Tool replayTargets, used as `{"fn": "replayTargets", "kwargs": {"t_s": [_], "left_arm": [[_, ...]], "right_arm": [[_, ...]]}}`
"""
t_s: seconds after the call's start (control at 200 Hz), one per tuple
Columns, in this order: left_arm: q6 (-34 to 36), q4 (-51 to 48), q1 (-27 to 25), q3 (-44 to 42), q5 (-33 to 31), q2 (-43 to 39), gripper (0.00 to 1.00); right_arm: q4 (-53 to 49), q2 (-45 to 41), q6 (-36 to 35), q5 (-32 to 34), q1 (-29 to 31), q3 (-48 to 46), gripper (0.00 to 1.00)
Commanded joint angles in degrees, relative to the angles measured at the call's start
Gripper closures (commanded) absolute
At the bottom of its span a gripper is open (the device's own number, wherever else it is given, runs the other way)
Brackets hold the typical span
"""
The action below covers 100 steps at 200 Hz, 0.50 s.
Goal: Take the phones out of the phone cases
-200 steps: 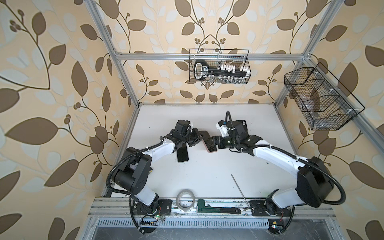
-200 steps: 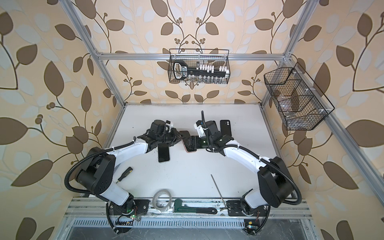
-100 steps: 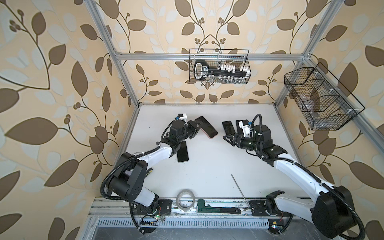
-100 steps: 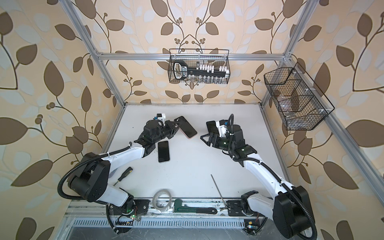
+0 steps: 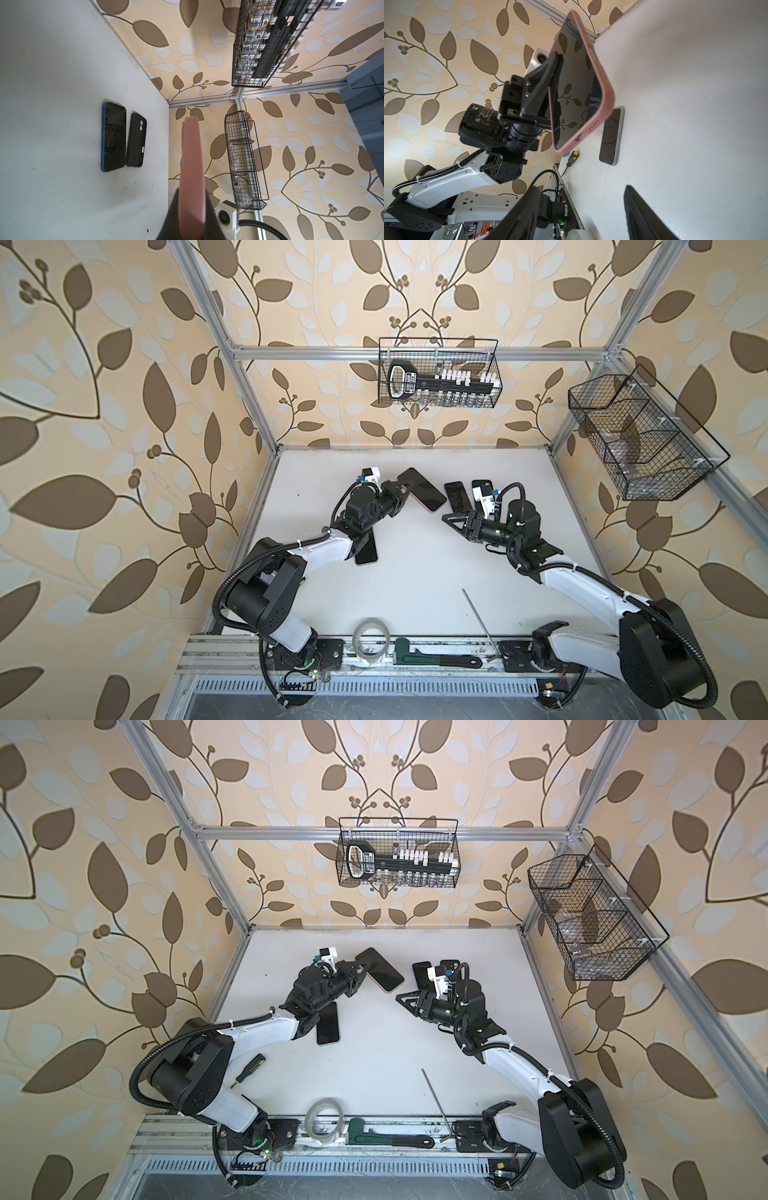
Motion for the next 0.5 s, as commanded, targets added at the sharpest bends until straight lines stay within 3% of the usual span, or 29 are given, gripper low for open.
{"fn": "replayTargets", "kwargs": {"t_s": [0.0,0.495], "left_arm": [[-0.13,6.28,-1.04,1.21,-1.16,-0.44,1.00],[1.26,3.29,-2.74,1.63,-2.67,-1.18,1.00]], "right_arm": [[7.05,1.75,3.51,-0.40,0.96,0.14,0.33],[13.83,7.09,7.35,1.74,4.72,2.38,0.36]]}}
